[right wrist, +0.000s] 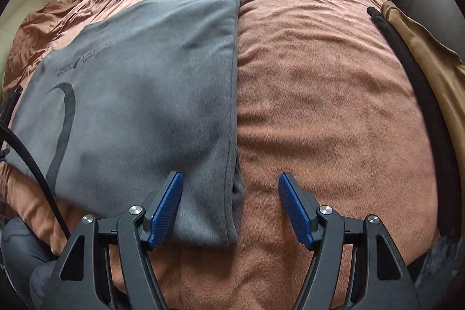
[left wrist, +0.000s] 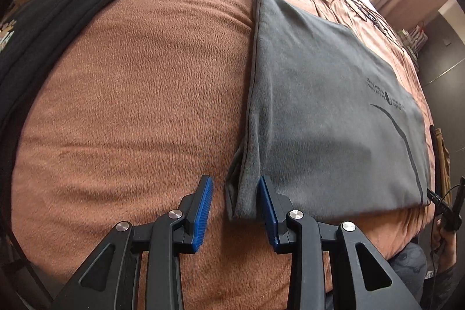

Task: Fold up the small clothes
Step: 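Move both open tools to the end edge of the folded shirt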

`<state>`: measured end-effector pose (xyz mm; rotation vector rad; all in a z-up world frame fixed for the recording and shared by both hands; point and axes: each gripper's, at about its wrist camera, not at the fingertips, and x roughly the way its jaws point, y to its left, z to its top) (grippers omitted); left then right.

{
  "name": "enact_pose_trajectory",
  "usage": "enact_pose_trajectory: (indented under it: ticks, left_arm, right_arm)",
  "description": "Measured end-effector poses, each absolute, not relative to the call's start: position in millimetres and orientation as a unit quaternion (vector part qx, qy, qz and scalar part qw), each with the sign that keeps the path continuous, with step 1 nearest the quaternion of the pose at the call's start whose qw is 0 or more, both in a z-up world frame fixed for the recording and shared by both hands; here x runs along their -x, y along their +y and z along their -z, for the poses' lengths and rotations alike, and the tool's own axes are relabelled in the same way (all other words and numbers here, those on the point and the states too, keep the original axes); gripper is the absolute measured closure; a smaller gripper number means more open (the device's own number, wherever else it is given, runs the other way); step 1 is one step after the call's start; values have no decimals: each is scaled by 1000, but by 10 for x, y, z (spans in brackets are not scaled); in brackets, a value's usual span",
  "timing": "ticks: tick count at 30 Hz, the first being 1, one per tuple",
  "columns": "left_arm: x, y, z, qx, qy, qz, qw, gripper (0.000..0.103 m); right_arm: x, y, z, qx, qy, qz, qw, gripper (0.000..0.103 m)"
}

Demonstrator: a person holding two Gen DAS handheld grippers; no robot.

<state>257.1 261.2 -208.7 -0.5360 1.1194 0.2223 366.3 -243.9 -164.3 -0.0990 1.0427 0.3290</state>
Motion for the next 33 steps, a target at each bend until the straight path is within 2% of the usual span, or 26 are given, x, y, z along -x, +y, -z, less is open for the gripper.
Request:
enact_pose_trajectory:
  ticks: [8, 12, 15, 20, 26, 28, 33]
  left_arm:
    - [-2364, 2566, 2108, 232, 532, -121, 806, 67]
    - [-2282, 2557, 2041, 224, 536, -141, 802, 67]
    - [-2195, 2553, 1893, 229, 516, -139, 814, 67]
    - [-2302, 2322, 1622, 205, 484, -115, 843, 67]
    - [-2584, 1988, 1584, 191, 483, -84, 851, 67]
    - [-2652, 1909, 1614, 196, 484, -77, 850, 67]
    - [-2780, 1742, 1713, 195, 491, -69, 847, 67]
  right_arm:
    - [-3442, -2615, 1624, 47, 496, -120, 859, 36]
    - [-3355, -2677, 1457, 27, 495, -125, 860, 43]
    - [-3282, -2694, 1225, 14, 476, -140, 868, 44]
    - [-3175, -2485, 867, 5, 456, -177, 872, 46]
    - [-3181, -2122, 766, -2, 467, -225, 855, 46]
    - [-3213, -2039, 787, -1, 475, -235, 848, 57]
    - [-3385, -1803, 928, -3, 494, -247, 834, 68]
